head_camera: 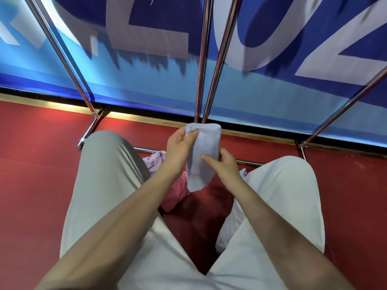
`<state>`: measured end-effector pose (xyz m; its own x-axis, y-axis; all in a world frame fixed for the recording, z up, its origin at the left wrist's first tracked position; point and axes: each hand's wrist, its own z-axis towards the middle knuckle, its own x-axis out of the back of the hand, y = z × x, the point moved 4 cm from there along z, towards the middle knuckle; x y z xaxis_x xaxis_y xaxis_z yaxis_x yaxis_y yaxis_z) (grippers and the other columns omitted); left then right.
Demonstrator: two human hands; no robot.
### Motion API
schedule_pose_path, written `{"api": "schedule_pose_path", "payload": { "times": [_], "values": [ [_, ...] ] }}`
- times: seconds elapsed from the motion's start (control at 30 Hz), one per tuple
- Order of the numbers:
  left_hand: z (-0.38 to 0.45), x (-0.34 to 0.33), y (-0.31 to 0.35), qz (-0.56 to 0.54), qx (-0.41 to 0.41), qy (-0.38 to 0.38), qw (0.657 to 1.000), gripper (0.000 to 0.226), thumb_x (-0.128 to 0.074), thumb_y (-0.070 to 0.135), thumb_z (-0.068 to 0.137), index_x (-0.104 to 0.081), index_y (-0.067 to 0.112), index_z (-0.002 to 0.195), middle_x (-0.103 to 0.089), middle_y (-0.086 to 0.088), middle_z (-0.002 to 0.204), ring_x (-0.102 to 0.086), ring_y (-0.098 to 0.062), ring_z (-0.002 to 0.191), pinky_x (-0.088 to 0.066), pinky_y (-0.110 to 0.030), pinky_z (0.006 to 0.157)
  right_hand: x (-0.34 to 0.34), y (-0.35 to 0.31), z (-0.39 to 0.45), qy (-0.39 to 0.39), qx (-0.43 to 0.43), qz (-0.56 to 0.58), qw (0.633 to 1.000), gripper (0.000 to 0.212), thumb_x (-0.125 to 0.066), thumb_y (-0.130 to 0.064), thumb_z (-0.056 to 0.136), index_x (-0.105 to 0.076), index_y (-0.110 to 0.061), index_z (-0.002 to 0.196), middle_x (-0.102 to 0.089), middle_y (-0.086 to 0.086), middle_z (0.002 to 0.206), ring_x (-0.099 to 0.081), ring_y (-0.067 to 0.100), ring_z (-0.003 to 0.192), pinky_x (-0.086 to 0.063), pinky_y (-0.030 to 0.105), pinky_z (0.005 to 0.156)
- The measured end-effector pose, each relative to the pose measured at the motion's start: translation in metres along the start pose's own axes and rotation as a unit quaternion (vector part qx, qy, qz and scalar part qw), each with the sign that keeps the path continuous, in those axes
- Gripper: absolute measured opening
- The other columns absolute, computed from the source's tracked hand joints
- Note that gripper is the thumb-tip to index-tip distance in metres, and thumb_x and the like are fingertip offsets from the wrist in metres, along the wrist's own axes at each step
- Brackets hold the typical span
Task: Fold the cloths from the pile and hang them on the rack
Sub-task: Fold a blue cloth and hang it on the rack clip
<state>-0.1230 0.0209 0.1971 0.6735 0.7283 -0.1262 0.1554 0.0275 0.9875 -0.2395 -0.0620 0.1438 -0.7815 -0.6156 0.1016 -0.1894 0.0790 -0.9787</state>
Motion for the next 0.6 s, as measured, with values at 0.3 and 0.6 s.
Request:
{"api": "schedule_pose_path", "payload": {
  "times": [0.3,0.6],
  "values": [
    [0.002,0.015,0.021,-0.033,-0.024,0.019,0.999,0.017,-0.054,0.011,0.096,-0.069,0.003,0.098,-0.069,0.003,0.078,-0.063,-0.003,0.072,-0.049,-0.018,0.066,-0.046,0.036,0.013,-0.078,-0.045,-0.055,0.994,0.031,-0.068,-0.005,0.085,-0.059,0.001,0.113,-0.066,0.009,0.105,-0.063,0.015,0.092,-0.049,0.013,0.072],
    [0.03,0.062,0.026,-0.099,-0.015,0.103,0.99,0.014,-0.061,0.028,0.084,-0.074,0.023,0.085,-0.071,-0.002,0.093,-0.063,-0.016,0.091,-0.049,-0.033,0.082,-0.067,0.047,0.024,-0.058,-0.092,-0.105,0.988,0.039,-0.047,-0.006,0.092,-0.049,-0.008,0.13,-0.06,0.008,0.121,-0.056,0.021,0.112,-0.044,0.036,0.098]
  ]
}}
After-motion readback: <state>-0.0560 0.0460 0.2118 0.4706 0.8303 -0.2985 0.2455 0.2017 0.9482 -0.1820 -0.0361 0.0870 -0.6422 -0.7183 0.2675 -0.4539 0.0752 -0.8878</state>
